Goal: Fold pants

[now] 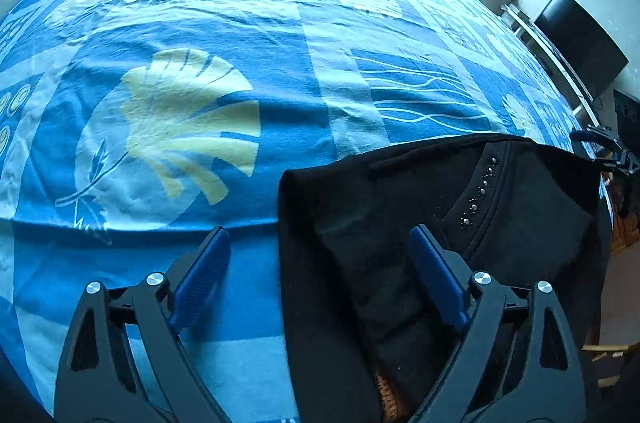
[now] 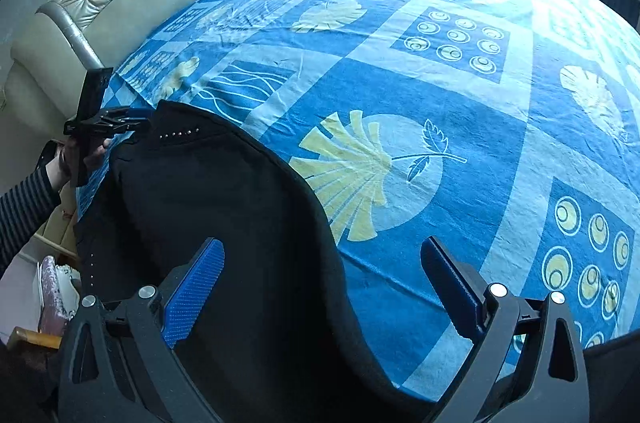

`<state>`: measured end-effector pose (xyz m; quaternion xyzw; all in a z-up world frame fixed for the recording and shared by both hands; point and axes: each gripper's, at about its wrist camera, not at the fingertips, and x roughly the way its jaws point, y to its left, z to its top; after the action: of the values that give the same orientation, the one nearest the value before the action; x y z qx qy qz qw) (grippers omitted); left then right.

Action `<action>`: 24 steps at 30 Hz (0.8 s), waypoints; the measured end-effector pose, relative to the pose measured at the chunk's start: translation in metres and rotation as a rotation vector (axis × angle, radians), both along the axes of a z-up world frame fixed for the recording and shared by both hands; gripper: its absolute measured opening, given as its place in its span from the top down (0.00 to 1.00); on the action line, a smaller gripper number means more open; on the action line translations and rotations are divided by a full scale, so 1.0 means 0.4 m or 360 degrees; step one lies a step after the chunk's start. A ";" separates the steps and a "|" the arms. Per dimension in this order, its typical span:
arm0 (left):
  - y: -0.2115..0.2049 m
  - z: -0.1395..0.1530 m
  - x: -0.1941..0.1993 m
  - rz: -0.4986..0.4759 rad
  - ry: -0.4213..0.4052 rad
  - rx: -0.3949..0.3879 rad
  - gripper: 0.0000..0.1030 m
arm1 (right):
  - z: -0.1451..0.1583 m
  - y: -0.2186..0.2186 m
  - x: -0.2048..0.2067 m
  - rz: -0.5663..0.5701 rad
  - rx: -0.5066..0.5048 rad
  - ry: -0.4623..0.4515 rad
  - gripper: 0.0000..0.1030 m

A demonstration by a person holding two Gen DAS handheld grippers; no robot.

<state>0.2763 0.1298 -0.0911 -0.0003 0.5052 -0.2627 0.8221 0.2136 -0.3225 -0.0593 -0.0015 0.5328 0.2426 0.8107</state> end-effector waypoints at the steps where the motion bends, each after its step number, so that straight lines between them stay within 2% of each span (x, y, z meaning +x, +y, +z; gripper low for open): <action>1: -0.007 0.000 0.006 -0.0040 0.0016 -0.0019 0.12 | -0.009 -0.001 0.011 0.0022 -0.0010 0.0026 0.05; 5: -0.018 0.001 0.033 -0.0077 0.0114 -0.0141 0.13 | -0.043 0.015 0.043 0.0104 -0.0028 0.0143 0.05; 8: -0.039 -0.004 0.039 -0.0102 0.0111 -0.0071 0.18 | -0.066 0.034 0.045 0.0172 -0.0049 0.0232 0.05; 9: -0.044 -0.002 0.040 -0.0103 0.0103 -0.0049 0.25 | -0.072 0.042 0.041 0.0193 -0.0074 0.0251 0.06; 10: -0.044 -0.002 0.043 -0.0096 0.0108 -0.0043 0.36 | -0.080 0.052 0.035 0.0221 -0.0088 0.0279 0.08; 11: -0.042 -0.002 0.046 -0.0086 0.0119 -0.0043 0.42 | -0.087 0.061 0.030 0.0252 -0.0082 0.0312 0.31; 12: -0.038 -0.003 0.051 -0.0078 0.0138 -0.0063 0.59 | -0.097 0.070 0.024 0.0269 -0.0103 0.0345 0.71; 13: -0.033 -0.005 0.054 -0.0084 0.0176 -0.0118 0.71 | -0.100 0.075 0.020 0.0260 -0.0143 0.0336 0.76; 14: -0.033 -0.008 0.057 -0.0089 0.0214 -0.0165 0.75 | -0.097 0.077 0.015 0.0257 -0.0154 0.0319 0.78; 16: -0.042 0.000 0.051 -0.0079 0.0184 -0.0128 0.81 | -0.083 0.074 0.012 0.0228 -0.0186 0.0275 0.94; 19: -0.056 0.032 0.044 -0.0056 0.0106 -0.0109 0.88 | -0.038 0.048 0.022 0.0121 -0.0204 0.0158 0.95; 21: -0.049 0.071 0.034 -0.0027 0.0042 -0.0157 0.89 | 0.007 0.036 0.015 0.0051 -0.0170 0.0058 0.95; 24: -0.028 0.131 0.000 -0.0004 -0.0037 -0.0234 0.89 | 0.070 0.047 -0.038 0.0009 -0.0231 -0.0126 0.95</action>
<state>0.2762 0.1184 -0.0388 -0.0570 0.4750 -0.3003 0.8252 0.1983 -0.3039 -0.0313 -0.0714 0.5165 0.2054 0.8282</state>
